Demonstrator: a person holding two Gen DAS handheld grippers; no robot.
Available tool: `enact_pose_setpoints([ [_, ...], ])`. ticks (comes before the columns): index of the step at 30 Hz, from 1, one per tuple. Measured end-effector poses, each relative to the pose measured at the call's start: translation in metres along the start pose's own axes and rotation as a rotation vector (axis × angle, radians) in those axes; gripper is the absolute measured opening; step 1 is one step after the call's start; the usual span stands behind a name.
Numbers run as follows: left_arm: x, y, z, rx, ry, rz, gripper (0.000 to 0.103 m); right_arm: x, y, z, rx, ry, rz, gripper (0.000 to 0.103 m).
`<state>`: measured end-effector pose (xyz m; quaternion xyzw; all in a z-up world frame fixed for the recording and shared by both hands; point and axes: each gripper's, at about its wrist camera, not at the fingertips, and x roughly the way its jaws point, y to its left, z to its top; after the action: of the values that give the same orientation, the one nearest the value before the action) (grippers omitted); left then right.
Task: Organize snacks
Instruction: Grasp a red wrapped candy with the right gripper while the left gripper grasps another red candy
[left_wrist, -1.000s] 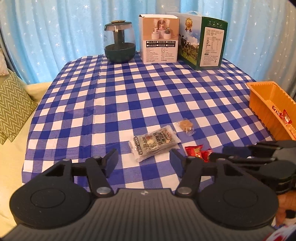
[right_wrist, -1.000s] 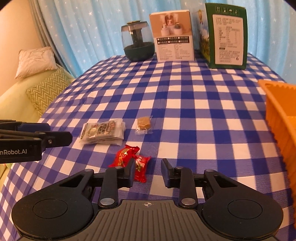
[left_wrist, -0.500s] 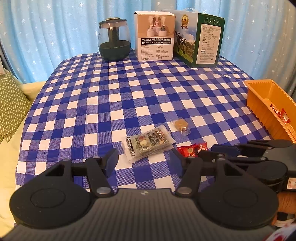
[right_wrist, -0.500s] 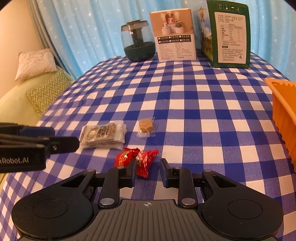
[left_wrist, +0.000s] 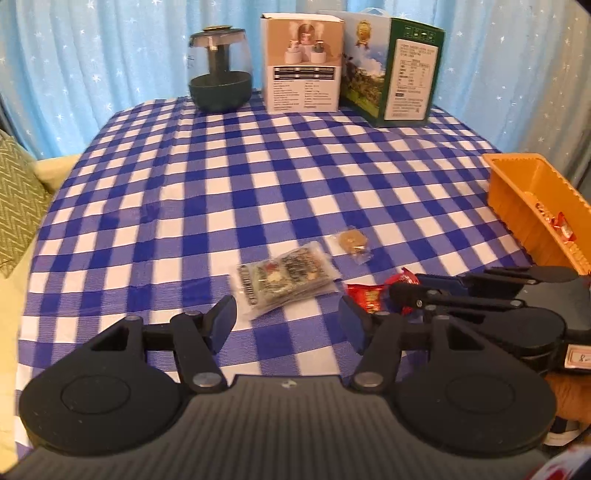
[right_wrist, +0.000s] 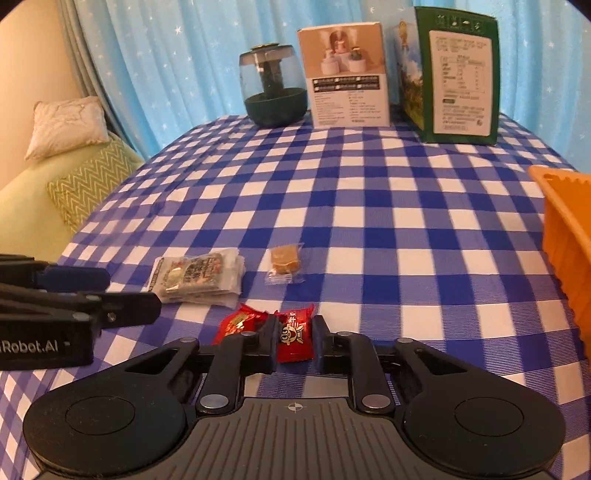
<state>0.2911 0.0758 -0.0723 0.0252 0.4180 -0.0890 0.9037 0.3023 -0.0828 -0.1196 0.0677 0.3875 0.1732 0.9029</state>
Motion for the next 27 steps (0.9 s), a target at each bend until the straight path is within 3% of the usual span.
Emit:
enact_pose_setpoints([
  [8, 0.016, -0.022, 0.000, 0.032, 0.010, -0.107, 0.056, -0.019, -0.023, 0.008, 0.078, -0.033, -0.065, 0.018],
  [11, 0.024, -0.032, 0.001, 0.045, 0.014, -0.119, 0.044, -0.025, -0.030, 0.008, 0.095, -0.037, -0.074, 0.018],
  [17, 0.039, -0.045, 0.003, 0.041, 0.020, -0.106, 0.030, -0.029, -0.039, 0.008, 0.109, -0.032, -0.078, 0.018],
  [27, 0.053, -0.049, 0.000, 0.064, 0.055, -0.040, 0.023, -0.034, -0.049, 0.006, 0.129, -0.032, -0.078, 0.018],
])
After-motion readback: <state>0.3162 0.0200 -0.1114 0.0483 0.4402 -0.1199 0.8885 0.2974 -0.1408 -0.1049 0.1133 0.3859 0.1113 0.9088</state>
